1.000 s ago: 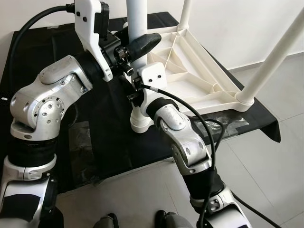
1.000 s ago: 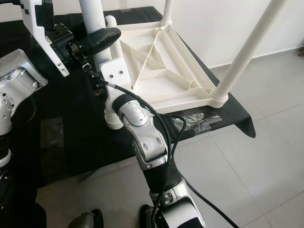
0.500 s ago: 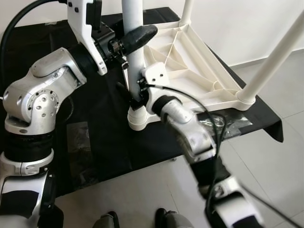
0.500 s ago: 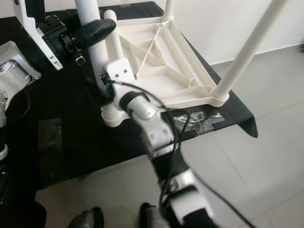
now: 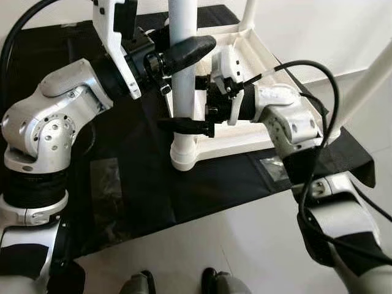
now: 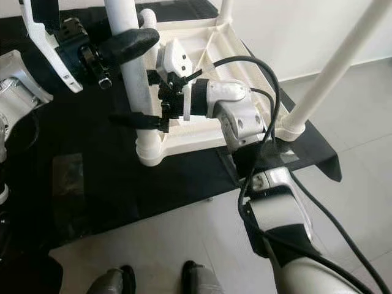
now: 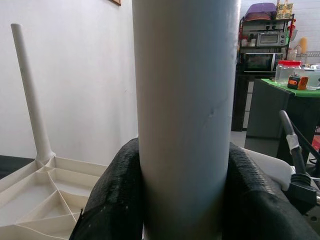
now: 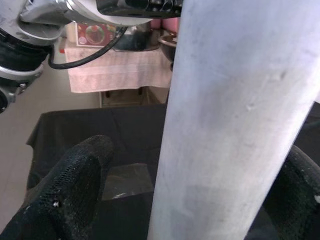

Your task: Building children table

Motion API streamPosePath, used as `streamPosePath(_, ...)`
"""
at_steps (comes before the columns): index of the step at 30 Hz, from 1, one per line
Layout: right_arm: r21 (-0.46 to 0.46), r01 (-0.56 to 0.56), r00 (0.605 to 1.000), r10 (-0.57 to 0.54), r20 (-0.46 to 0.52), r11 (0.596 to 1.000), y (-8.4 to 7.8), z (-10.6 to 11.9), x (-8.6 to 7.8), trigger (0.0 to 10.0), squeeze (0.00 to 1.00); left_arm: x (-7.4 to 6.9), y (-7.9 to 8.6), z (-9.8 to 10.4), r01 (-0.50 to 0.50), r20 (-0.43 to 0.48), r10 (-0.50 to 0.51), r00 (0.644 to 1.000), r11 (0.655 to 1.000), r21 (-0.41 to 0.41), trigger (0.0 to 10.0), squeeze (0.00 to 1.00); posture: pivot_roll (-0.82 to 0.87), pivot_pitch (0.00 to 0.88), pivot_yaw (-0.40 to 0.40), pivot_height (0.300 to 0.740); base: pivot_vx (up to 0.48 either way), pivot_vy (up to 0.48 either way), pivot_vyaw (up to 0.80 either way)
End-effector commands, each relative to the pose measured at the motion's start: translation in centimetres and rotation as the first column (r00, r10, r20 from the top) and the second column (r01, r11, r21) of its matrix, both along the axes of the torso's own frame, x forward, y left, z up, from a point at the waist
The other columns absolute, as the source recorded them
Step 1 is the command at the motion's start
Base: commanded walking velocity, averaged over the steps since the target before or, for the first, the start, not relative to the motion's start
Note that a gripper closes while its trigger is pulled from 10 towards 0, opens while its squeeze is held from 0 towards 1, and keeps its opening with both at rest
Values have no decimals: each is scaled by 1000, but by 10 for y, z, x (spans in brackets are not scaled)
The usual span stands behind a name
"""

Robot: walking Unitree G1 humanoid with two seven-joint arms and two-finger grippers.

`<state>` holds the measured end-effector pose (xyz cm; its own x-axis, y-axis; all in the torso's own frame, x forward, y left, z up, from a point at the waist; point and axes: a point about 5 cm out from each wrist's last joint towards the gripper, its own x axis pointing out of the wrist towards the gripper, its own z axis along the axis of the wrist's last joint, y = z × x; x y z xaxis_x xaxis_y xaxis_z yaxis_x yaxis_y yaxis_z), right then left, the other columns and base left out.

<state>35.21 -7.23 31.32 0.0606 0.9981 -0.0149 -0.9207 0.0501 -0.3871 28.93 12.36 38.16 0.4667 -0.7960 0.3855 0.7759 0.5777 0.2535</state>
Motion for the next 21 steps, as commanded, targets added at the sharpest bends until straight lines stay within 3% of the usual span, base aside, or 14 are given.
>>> streamPosePath(1, 19, -28, 999, 27, 20, 999, 0, 6, -2, 10000, 0, 3, 0, -9, -8, -43, 10, 999, 999, 43, 0, 0, -42, 216, -31, 740, 0, 0, 0)
streamPosePath(2, -11, -59, 998, 59, 20, 998, -2, 7, 1, 0, 0, 2, -1, -9, -4, -42, 6, 999, 999, 48, 0, 0, -34, 218, -29, 740, 0, 0, 0)
streamPosePath(10, -70, -175, 985, 175, -8, 982, -4, 2, 5, 0, 0, -1, -3, -9, 8, -37, -5, 999, 998, 62, 0, 0, -30, 216, -29, 740, 0, 0, 0)
streamPosePath(16, -54, -155, 988, 154, -11, 986, -6, -1, 8, 0, 0, -1, -2, -10, 15, -39, -12, 999, 998, 62, 118, 0, -36, 211, -32, 740, 0, 0, 0)
streamPosePath(17, -36, -136, 991, 136, -10, 990, -6, -2, 9, 0, 0, -1, -1, -10, 17, -39, -14, 999, 998, 62, 3294, 1000, -39, 210, -32, 740, 0, 0, 0)
streamPosePath(18, -11, -88, 996, 88, -10, 996, -5, -3, 11, 0, 0, 0, 0, -10, 6, -38, -4, 999, 999, 52, 10000, 1000, -46, 211, -35, 740, 0, 0, 0)
streamPosePath(21, 22, -16, 1000, 16, -16, 1000, -4, -7, 14, 0, 0, 3, 3, -9, -34, -39, 35, 999, 999, 31, 10000, 1000, -52, 214, -40, 740, 0, 0, 0)
